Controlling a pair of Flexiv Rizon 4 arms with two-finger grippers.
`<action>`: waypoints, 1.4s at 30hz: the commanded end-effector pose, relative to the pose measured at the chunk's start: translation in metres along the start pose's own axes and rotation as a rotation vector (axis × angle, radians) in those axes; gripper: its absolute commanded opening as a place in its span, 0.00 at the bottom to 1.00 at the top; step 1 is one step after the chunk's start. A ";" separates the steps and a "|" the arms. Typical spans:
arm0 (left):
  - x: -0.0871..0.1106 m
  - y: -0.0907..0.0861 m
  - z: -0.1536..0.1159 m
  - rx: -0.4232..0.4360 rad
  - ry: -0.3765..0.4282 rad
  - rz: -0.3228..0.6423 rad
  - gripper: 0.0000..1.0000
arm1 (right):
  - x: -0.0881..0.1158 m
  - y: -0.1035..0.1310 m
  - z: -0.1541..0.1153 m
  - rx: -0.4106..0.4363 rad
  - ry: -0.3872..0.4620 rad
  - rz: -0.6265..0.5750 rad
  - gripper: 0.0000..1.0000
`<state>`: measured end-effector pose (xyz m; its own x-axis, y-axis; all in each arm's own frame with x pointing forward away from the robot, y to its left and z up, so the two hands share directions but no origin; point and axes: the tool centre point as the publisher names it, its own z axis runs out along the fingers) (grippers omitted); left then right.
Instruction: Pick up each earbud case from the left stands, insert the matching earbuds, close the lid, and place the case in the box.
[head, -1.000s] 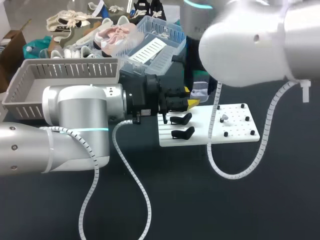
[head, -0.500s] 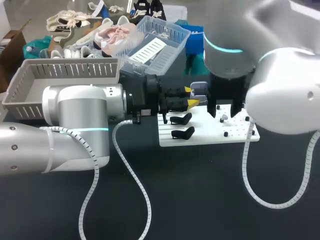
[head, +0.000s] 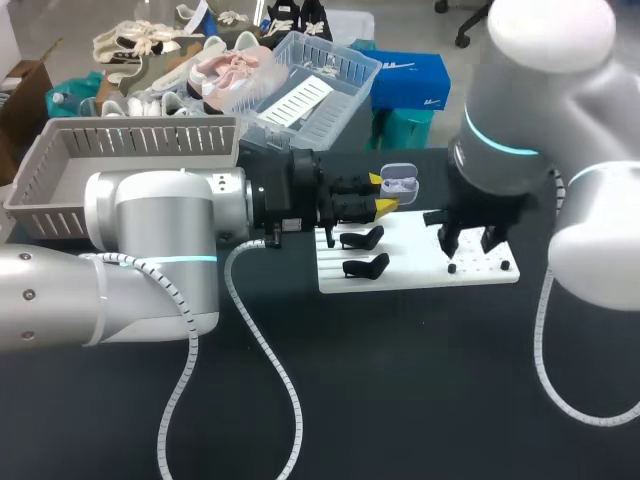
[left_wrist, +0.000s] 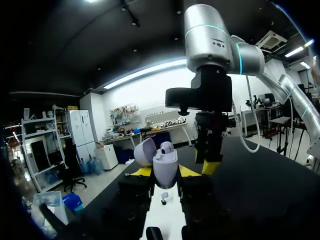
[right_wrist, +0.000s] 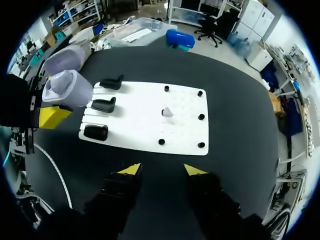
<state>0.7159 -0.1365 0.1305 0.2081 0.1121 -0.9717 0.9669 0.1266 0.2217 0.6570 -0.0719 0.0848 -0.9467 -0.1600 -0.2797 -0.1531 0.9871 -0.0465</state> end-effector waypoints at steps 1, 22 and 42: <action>0.001 0.000 0.001 -0.004 -0.003 0.002 0.00 | 0.001 -0.011 0.019 -0.039 -0.004 0.004 0.49; 0.001 0.000 0.001 -0.004 -0.003 0.002 0.00 | -0.045 -0.016 0.064 -0.186 0.031 0.210 0.49; 0.001 0.000 0.001 -0.004 -0.003 0.002 0.00 | -0.064 -0.012 0.081 -0.215 0.062 0.301 0.47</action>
<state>0.7159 -0.1366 0.1305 0.2081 0.1120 -0.9717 0.9669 0.1267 0.2217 0.7375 -0.0745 0.0281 -0.9717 0.1274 -0.1989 0.0793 0.9691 0.2334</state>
